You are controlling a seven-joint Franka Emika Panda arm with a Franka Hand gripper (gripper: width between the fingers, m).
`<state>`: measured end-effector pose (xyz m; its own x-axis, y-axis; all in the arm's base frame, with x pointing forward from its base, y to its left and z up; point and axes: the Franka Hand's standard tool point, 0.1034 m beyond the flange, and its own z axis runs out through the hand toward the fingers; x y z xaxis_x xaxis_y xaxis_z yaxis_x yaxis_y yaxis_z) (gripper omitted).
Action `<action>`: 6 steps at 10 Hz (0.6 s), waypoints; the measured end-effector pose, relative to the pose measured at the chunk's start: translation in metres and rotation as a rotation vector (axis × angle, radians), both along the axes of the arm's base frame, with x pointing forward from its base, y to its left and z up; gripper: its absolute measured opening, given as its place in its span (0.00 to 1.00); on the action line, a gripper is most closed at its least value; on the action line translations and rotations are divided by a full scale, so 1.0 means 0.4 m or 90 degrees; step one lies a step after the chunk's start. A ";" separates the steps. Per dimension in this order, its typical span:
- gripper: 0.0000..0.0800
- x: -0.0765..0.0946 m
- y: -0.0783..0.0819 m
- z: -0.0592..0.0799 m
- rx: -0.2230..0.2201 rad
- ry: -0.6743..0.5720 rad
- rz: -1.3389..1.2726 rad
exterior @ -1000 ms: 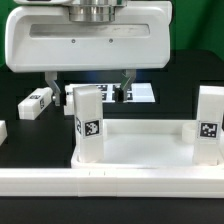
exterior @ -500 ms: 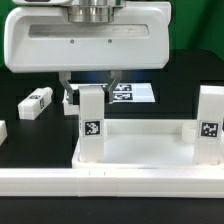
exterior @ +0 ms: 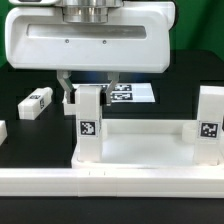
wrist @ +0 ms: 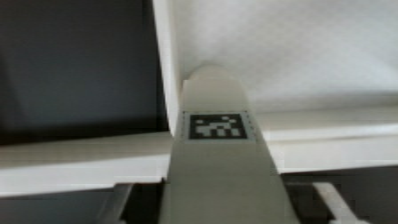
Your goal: Assemble desk
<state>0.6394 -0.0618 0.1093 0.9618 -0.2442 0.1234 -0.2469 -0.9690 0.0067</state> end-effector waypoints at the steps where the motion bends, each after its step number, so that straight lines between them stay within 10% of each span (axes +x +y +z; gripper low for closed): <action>1: 0.36 -0.002 -0.002 0.000 0.004 0.000 -0.045; 6: 0.38 -0.010 -0.009 0.000 0.012 0.005 -0.156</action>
Offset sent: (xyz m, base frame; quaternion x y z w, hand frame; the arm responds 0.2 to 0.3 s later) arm -0.0026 0.0031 0.0016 -0.0127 -0.0065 0.1548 0.9878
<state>0.6355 -0.0654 0.1093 0.8747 -0.4722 0.1092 -0.4744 -0.8803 -0.0071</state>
